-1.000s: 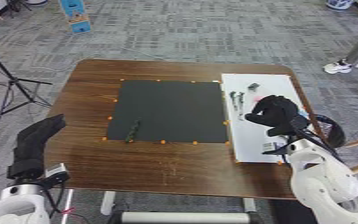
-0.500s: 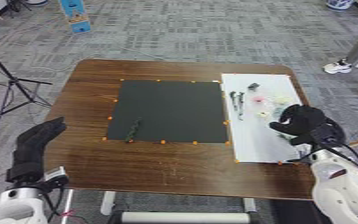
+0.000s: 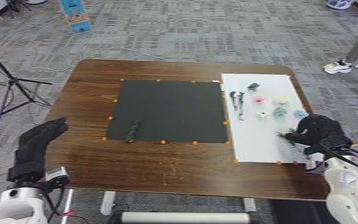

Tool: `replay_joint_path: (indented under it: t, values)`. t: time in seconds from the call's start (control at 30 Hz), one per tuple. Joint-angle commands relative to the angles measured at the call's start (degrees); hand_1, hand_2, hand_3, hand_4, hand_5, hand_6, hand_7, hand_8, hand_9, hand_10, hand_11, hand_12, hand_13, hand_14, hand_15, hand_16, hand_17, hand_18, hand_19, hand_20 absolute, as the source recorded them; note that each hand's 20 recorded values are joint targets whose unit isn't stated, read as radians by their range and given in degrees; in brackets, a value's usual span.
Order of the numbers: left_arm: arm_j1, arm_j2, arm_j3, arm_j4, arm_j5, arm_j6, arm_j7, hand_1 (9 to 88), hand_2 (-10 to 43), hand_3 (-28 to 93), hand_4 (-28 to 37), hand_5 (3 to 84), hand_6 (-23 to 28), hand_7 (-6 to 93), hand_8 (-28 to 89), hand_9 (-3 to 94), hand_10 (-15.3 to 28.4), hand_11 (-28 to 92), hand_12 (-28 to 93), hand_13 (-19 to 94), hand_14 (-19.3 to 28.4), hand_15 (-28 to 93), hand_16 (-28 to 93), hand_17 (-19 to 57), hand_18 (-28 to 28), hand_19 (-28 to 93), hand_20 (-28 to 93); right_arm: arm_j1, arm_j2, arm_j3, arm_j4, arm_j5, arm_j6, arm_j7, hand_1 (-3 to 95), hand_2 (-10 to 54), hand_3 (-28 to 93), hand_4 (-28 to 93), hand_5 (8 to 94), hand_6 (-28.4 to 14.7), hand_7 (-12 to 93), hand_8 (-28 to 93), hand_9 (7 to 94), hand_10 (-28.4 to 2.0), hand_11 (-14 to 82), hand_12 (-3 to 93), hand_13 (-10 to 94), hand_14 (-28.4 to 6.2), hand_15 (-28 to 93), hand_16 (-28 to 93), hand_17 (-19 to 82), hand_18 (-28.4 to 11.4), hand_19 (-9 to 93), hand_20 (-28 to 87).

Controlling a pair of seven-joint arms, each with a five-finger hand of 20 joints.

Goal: Arrange flowers

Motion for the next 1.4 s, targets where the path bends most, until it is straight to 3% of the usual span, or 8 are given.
replay_joint_path:
  t: [0.03, 0.37, 0.53, 1.2, 1.4]
  values:
    - [0.3, -0.49, -0.03, -0.60, 0.65, -1.17, -0.82, 22.0, -0.2, 75, -27.7, 50.1, 2.2, 15.8, -8, 50.7, 12.6, 19, 12, 40, 14.0, 13, 1, 6.3, 10.3, 5, 16, -2.3, -0.3, 1.9, 0.8, -1.1, 2.0, 1.6, 28.5, -9.5, 66, -10, 70.3, -2.6, 28, -5, 78.5, -14.4, 32.5, 28.1, 72, -13.8, 59, 36, 32, -26.3, 75, 60]
    - [-0.6, -0.33, 0.47, -0.20, 0.60, -1.23, -0.84, 22.5, -0.7, 75, -26.7, 50.1, 2.1, 15.9, -8, 50.7, 12.5, 19, 12, 40, 14.1, 13, 1, 6.3, 10.3, 5, 16, -0.5, -0.4, 2.7, -1.1, 6.7, 5.2, 2.2, 28.0, -9.5, 66, -11, 70.6, -2.6, 28, -5, 79.0, -14.4, 32.9, 28.1, 72, -13.8, 59, 36, 32, -26.4, 75, 60]
    - [-0.9, -0.51, 0.84, -0.09, 0.84, -1.45, -0.91, 22.5, -0.7, 75, -26.7, 50.2, 2.2, 15.9, -8, 50.7, 12.5, 19, 12, 40, 14.1, 13, 1, 6.4, 10.3, 5, 16, -0.6, -0.3, 2.9, -0.6, 2.0, 5.2, 3.4, 27.7, -9.5, 66, -10, 70.7, -2.6, 28, -5, 79.1, -14.5, 32.8, 28.1, 72, -13.9, 59, 36, 32, -26.5, 75, 60]
    - [-0.9, -0.55, 0.52, -0.54, 0.78, -2.08, -1.21, 23.0, -0.7, 74, -26.2, 50.1, 2.2, 16.0, -8, 50.7, 12.5, 19, 12, 40, 14.1, 13, 1, 6.4, 10.3, 5, 16, -1.3, -1.8, -0.9, 5.9, -5.7, -0.8, 4.6, 27.5, -9.5, 65, -10, 71.8, -2.7, 28, -5, 80.5, -14.2, 33.5, 28.1, 74, -13.4, 59, 36, 33, -26.7, 76, 60]
    - [-0.6, -0.72, 0.29, -0.75, 0.73, -2.28, -1.18, 23.0, -0.8, 74, -26.0, 50.1, 2.2, 15.9, -8, 50.7, 12.5, 19, 12, 40, 14.2, 13, 1, 6.4, 10.4, 5, 16, -1.1, -0.9, -3.1, 5.3, -7.9, -4.8, 4.5, 29.9, -9.5, 64, -10, 75.0, -1.8, 32, -4, 83.7, -12.3, 37.1, 28.8, 77, -12.4, 62, 37, 37, -27.3, 80, 61]
